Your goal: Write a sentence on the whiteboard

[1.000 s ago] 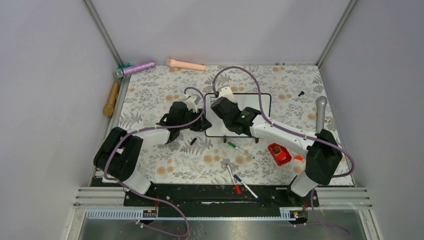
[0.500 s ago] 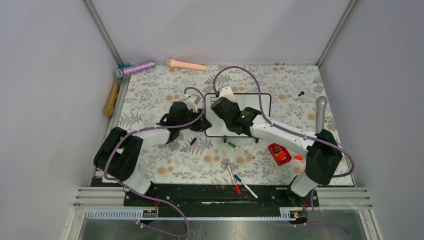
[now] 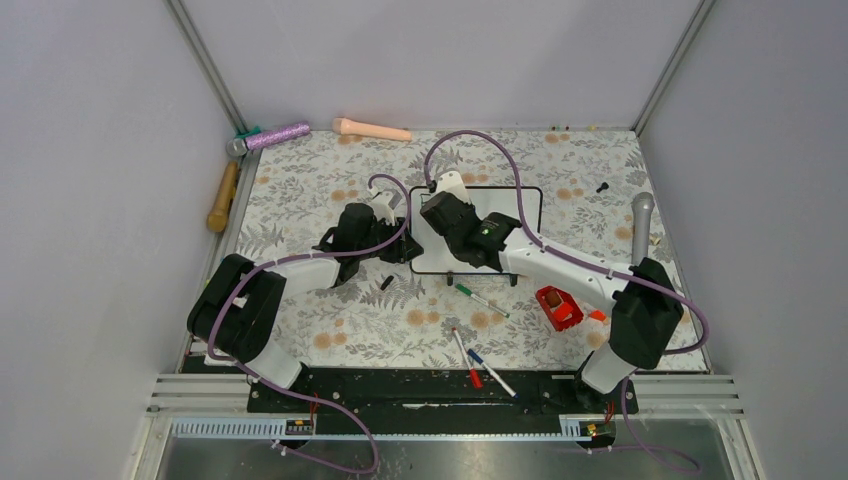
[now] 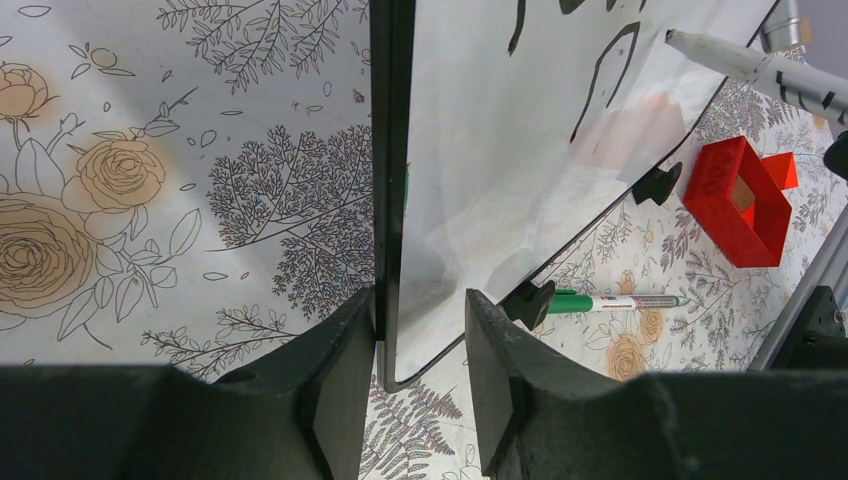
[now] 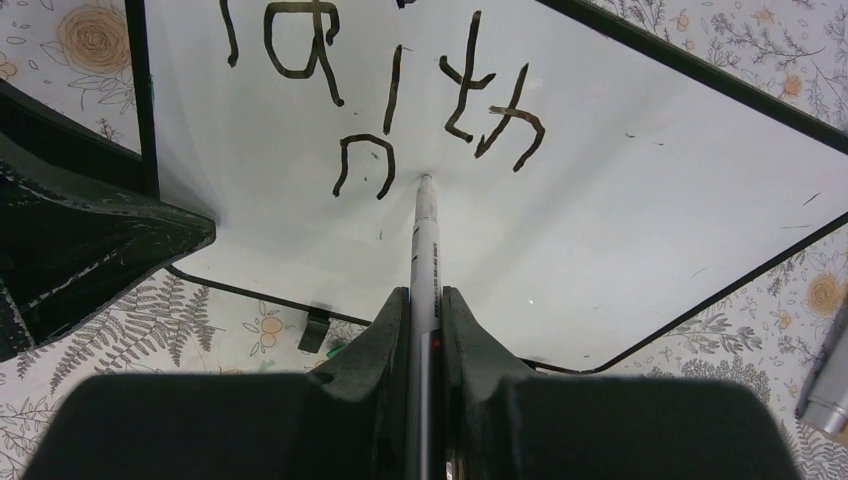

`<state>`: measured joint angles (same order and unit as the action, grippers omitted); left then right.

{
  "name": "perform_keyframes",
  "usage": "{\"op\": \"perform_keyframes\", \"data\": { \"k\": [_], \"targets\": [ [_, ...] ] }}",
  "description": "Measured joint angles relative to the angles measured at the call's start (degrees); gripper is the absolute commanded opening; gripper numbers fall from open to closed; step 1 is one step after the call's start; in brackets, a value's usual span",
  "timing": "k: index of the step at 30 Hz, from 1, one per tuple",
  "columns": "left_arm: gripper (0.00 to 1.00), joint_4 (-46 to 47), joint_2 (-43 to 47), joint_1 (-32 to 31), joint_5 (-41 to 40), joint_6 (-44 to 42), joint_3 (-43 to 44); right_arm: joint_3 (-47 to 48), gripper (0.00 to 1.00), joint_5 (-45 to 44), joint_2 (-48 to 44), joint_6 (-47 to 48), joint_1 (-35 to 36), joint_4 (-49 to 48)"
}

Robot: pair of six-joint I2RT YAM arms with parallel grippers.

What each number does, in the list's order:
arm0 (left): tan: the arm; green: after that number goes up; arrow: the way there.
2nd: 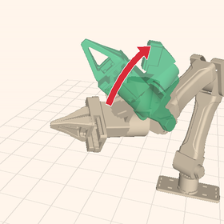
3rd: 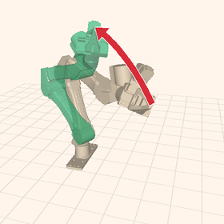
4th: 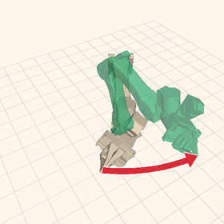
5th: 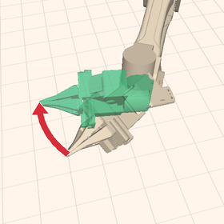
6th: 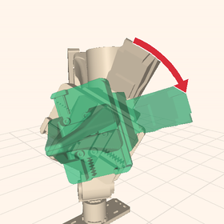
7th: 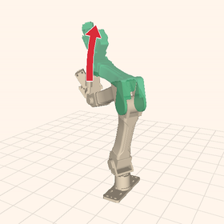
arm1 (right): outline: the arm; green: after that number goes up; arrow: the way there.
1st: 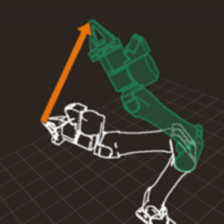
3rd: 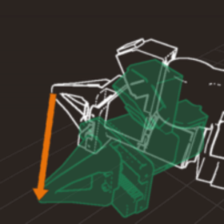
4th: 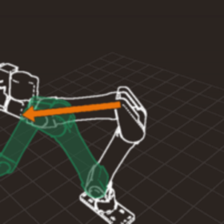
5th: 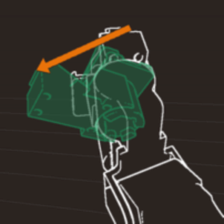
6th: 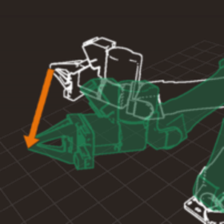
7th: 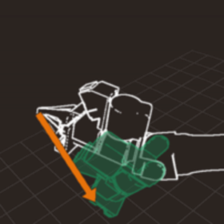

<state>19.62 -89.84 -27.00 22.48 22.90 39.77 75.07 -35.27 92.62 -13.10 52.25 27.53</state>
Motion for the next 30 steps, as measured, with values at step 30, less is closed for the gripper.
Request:
{"op": "perform_keyframes", "data": {
  "k": [30],
  "targets": [
    [0.37,0.02,0.00,0.00,0.00,-0.17,0.00,0.48,0.00,-1.79,1.29,0.07,-0.02,0.70]
  ]
}}
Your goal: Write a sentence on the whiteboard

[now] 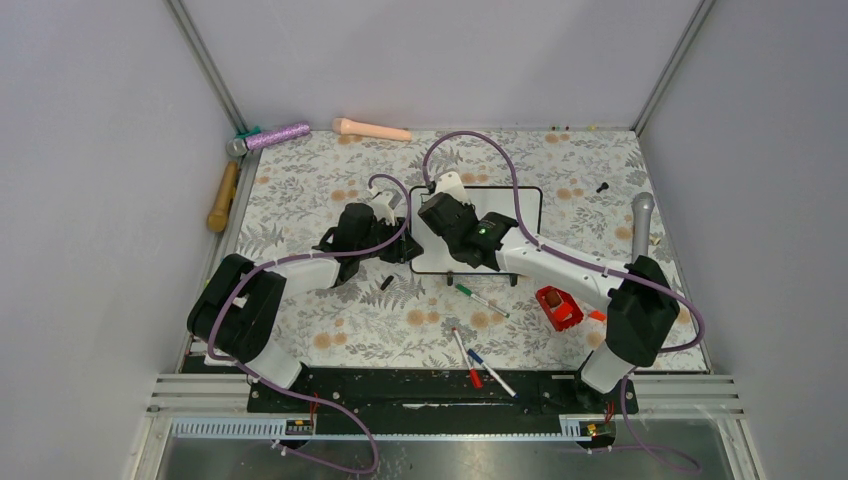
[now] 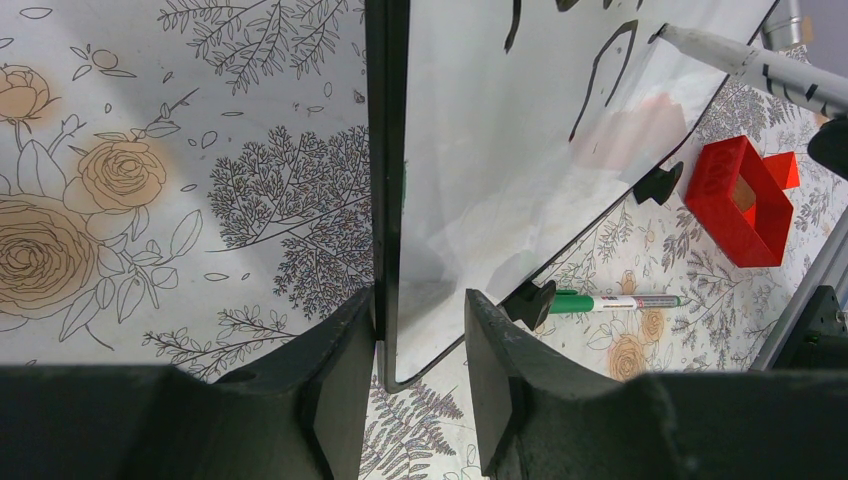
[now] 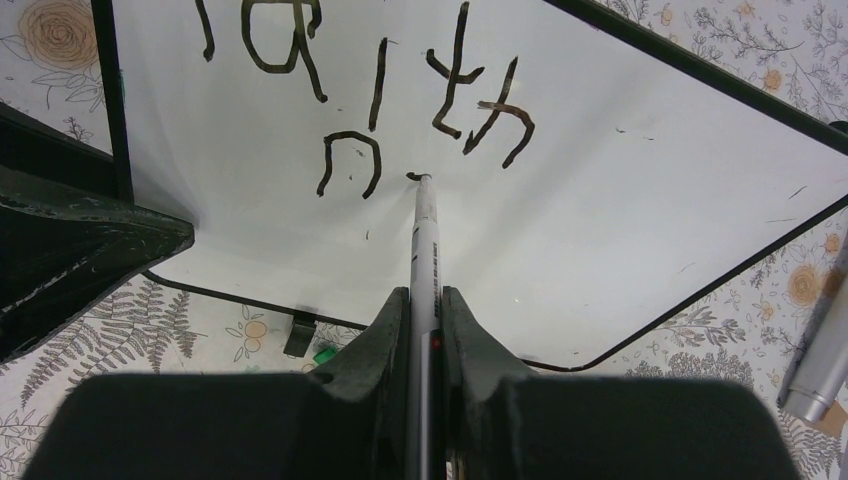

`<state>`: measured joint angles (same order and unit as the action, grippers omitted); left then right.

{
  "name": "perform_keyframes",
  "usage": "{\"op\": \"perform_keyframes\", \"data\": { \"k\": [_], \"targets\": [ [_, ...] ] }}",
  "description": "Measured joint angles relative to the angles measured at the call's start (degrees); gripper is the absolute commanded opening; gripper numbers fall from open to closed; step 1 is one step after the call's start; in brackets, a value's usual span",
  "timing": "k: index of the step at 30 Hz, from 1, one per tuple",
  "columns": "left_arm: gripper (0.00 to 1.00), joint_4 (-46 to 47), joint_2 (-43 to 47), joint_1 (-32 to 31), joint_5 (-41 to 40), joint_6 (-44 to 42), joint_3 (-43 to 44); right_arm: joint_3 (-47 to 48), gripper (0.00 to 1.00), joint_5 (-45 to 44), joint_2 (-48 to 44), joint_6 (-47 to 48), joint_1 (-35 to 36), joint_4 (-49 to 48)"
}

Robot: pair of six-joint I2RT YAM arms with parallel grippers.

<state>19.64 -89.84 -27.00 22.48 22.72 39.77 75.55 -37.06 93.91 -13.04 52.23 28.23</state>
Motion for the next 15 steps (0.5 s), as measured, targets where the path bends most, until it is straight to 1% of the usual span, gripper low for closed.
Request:
{"op": "perform_keyframes", "data": {
  "k": [15],
  "targets": [
    [0.37,-0.04,0.00,0.00,0.00,-0.02,0.00,-0.11,0.00,-0.61,-0.22,0.00,-0.22,1.27]
  ]
}}
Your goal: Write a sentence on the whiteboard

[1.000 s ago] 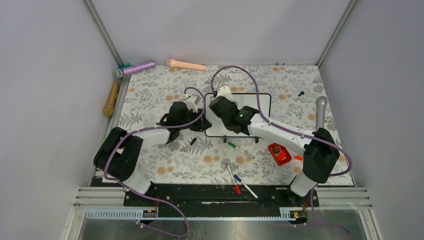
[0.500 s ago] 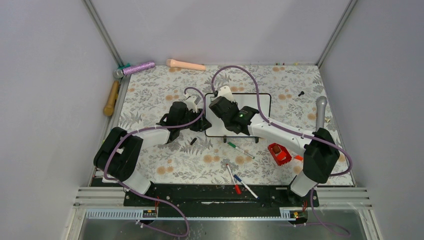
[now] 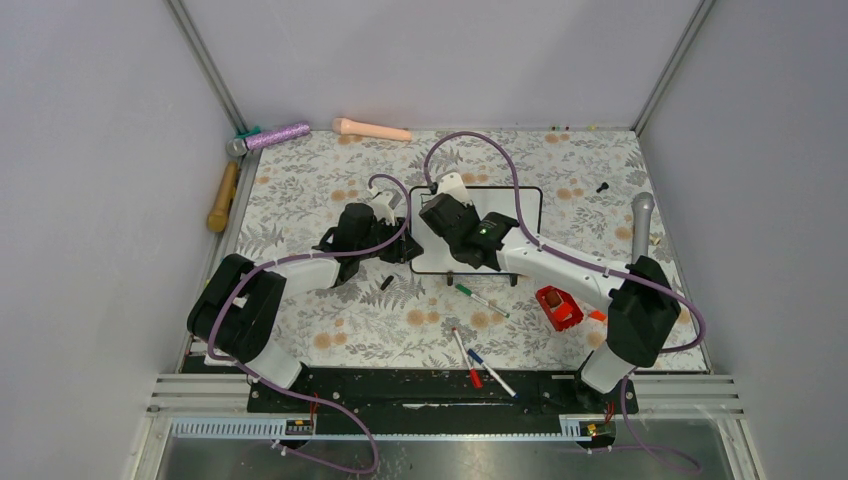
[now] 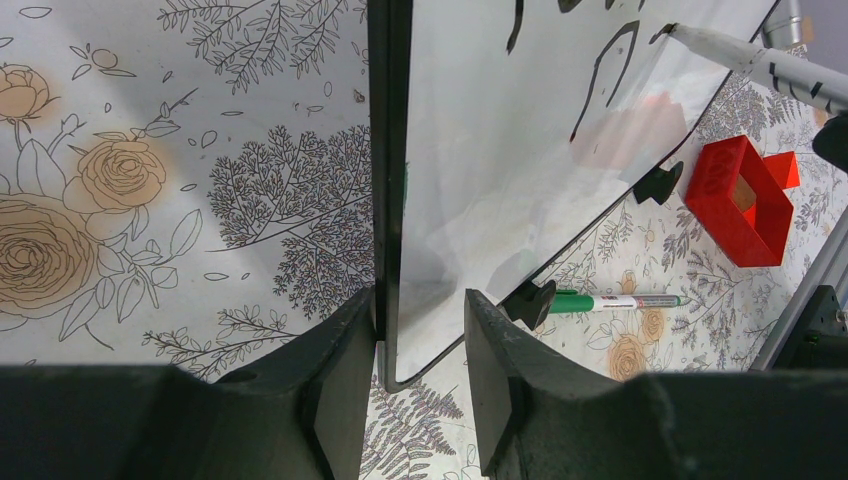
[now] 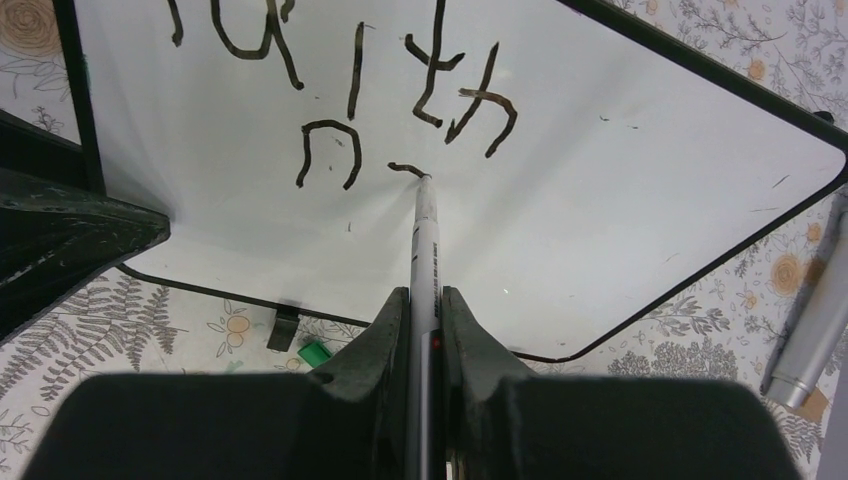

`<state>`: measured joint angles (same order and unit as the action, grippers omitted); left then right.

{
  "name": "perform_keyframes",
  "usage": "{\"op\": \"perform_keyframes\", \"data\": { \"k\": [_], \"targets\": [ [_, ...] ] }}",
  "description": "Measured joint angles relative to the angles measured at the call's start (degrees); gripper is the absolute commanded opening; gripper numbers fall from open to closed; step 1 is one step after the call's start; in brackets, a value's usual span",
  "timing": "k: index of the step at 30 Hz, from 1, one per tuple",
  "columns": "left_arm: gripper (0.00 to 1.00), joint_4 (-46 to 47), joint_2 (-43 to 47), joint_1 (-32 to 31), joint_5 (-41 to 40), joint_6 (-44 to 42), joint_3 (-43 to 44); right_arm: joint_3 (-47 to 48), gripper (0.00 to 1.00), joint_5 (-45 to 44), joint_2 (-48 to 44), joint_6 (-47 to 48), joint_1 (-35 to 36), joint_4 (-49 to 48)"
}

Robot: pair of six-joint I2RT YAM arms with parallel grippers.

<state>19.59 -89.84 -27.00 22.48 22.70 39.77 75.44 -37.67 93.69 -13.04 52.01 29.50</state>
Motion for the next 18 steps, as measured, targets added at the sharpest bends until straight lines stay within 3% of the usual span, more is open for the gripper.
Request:
{"op": "perform_keyframes", "data": {
  "k": [18],
  "targets": [
    [0.37,0.00,0.00,0.00,0.00,0.00,0.00,-0.15,0.00,-0.24,-0.37,0.24,-0.76,0.94]
  ]
}}
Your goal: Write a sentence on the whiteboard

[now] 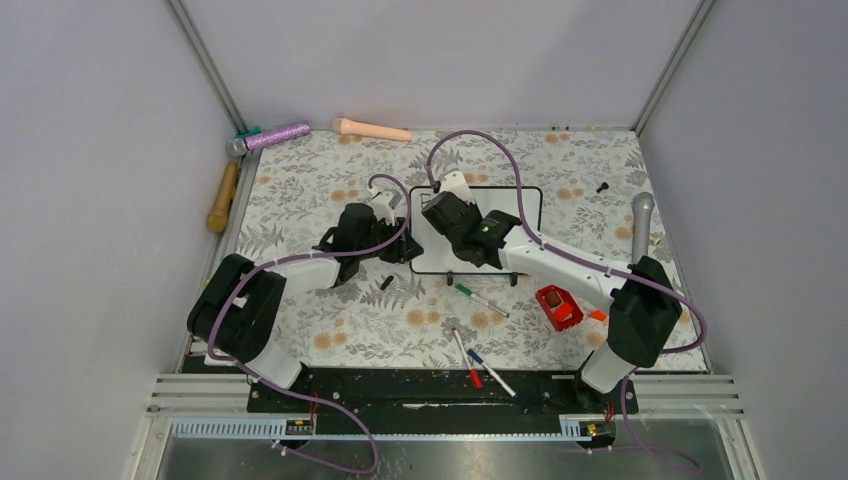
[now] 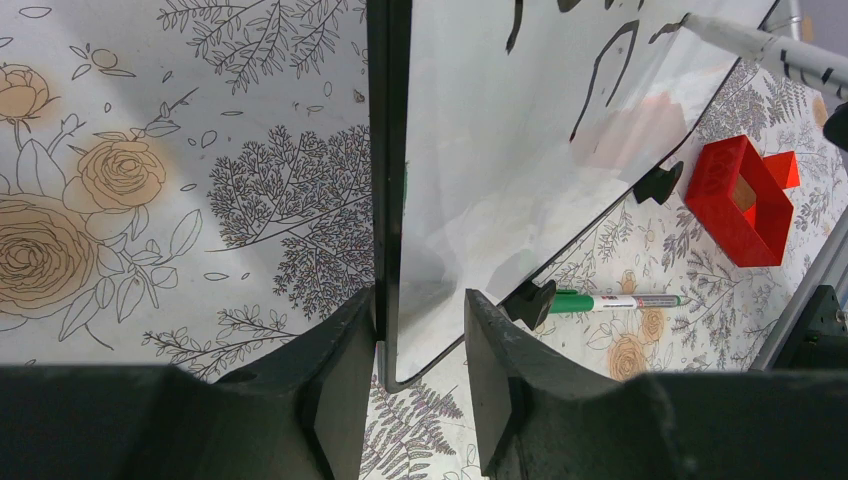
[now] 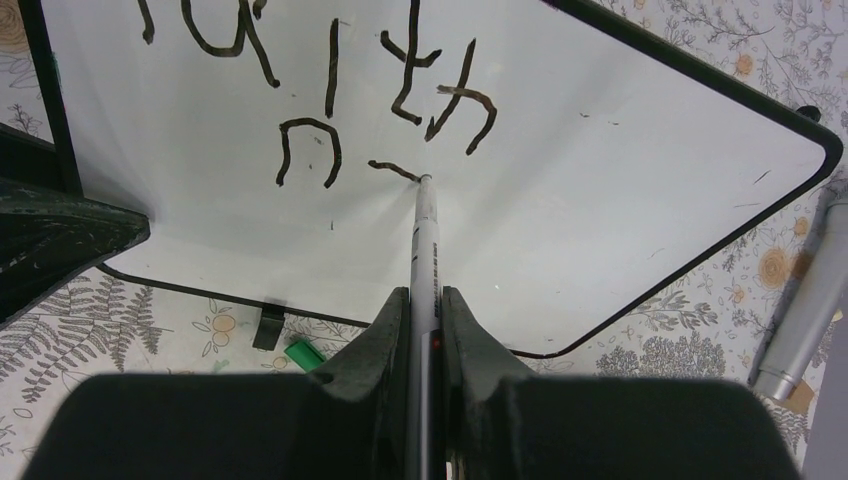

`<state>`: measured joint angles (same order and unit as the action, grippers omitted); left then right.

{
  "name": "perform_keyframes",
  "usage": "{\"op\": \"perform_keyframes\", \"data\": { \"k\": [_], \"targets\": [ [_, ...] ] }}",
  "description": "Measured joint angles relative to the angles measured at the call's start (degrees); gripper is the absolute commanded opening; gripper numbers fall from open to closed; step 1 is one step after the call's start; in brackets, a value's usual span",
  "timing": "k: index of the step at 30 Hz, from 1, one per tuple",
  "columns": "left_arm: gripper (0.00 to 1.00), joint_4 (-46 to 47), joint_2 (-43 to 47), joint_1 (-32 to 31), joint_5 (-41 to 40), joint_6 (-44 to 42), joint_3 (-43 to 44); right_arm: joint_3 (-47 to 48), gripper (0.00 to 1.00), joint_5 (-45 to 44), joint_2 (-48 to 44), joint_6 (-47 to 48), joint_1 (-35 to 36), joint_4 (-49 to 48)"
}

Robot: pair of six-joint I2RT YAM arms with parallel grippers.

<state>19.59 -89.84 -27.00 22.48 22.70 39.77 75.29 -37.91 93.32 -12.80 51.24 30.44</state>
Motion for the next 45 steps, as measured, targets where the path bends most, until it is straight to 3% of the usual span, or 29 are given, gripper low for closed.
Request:
{"op": "perform_keyframes", "data": {
  "k": [45],
  "targets": [
    [0.35,-0.07,0.00,0.00,-0.07,-0.22,0.00,3.56,0.00,4.68,1.97,0.52,-0.68,0.35]
  ]
}}
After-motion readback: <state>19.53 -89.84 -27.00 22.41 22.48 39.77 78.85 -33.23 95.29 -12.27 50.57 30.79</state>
